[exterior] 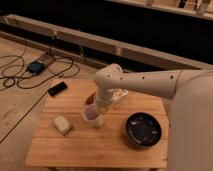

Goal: Place the ceramic cup in the ceramic bowl

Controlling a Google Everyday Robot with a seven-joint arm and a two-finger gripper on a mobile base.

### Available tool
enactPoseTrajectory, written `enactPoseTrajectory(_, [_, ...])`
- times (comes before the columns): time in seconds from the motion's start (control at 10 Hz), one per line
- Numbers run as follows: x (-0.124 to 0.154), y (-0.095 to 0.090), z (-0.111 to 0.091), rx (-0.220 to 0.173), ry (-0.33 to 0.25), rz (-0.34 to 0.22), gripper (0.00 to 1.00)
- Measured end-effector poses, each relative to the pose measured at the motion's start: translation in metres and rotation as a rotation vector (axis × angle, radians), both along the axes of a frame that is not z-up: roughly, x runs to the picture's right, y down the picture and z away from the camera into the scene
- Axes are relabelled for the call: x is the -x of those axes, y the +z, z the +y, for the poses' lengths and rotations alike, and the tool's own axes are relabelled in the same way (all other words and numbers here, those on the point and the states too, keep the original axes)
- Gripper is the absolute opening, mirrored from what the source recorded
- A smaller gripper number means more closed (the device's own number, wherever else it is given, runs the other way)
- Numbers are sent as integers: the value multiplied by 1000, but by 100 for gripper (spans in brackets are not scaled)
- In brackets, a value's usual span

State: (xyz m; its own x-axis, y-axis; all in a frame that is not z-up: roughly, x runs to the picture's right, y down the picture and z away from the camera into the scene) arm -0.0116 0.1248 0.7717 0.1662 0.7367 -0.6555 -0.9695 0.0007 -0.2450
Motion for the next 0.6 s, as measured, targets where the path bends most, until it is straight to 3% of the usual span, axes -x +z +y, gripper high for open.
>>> enactPoseTrajectory(0.6, [-125,-7,-53,12,206,93,0])
